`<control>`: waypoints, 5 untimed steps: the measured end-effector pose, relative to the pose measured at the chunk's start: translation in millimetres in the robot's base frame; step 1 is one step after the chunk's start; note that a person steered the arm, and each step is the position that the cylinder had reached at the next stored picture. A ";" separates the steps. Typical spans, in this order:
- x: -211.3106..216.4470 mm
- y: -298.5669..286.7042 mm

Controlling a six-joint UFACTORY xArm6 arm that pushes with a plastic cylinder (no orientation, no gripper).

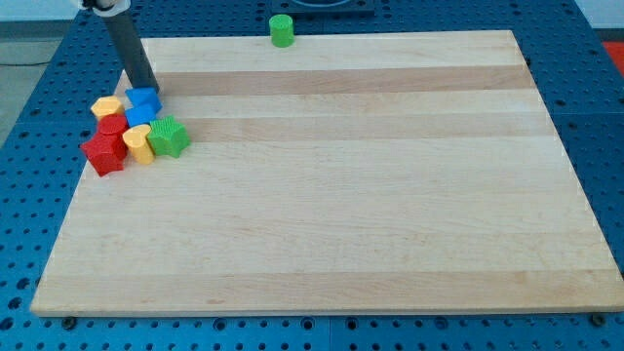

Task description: Slightly move the green circle to the top center

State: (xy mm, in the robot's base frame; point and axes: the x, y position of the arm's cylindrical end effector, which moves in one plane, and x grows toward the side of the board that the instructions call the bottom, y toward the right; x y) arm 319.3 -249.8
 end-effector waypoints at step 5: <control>-127.3 91.4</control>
State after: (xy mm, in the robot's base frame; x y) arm 192.0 -158.4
